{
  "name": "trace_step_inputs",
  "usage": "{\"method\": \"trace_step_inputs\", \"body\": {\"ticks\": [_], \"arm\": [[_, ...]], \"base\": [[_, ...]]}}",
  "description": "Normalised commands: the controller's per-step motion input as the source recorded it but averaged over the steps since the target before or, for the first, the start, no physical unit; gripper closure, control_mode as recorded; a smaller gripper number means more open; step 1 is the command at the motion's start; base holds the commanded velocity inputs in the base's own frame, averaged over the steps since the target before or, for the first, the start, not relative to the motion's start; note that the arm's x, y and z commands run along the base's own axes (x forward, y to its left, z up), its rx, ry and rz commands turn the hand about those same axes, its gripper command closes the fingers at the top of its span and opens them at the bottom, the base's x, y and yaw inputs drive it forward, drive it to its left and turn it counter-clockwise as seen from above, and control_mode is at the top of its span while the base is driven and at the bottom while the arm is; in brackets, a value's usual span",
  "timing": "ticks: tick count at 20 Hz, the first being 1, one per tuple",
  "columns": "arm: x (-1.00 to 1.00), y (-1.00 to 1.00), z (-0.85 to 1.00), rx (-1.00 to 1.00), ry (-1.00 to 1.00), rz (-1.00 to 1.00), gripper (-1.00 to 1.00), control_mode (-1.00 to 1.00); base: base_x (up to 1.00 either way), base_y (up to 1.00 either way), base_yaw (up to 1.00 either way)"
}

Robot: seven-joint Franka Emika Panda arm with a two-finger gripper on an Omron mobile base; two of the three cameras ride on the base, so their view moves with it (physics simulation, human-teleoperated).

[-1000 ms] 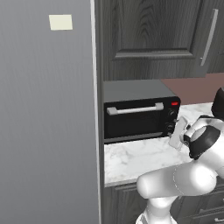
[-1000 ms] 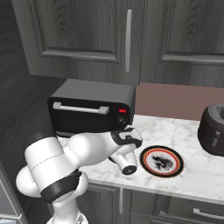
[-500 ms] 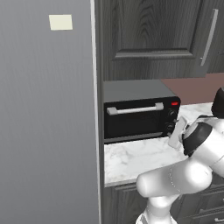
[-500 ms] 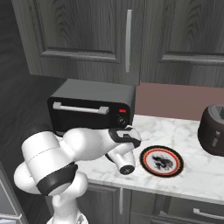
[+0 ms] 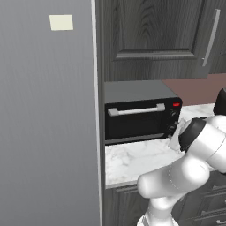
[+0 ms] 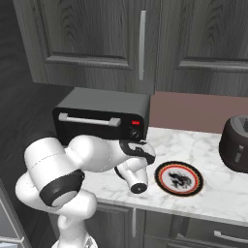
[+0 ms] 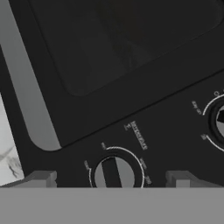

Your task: Pull the toaster oven rack outwards. Pick up the baguette from the plate and place it on the toaster oven rack. Close the toaster oven door fully and set the temperature to the lowest setting.

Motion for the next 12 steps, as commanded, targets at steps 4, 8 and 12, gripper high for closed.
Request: {"method": "trace_step_inputs", "body": {"ticks": [4,8,12], "arm": [[0.0,0.0,-0.1,0.0,0.0,0.0,-1.0,-1.0],[0.0,0.0,-0.01,0.0,0.0,0.0,-1.0,-1.0],[0.0,0.0,-0.02,0.0,0.0,0.0,-1.0,-1.0]], "base": [[0.0,0.0,0.0],[0.0,0.0,0.0],[0.0,0.0,0.0]]}}
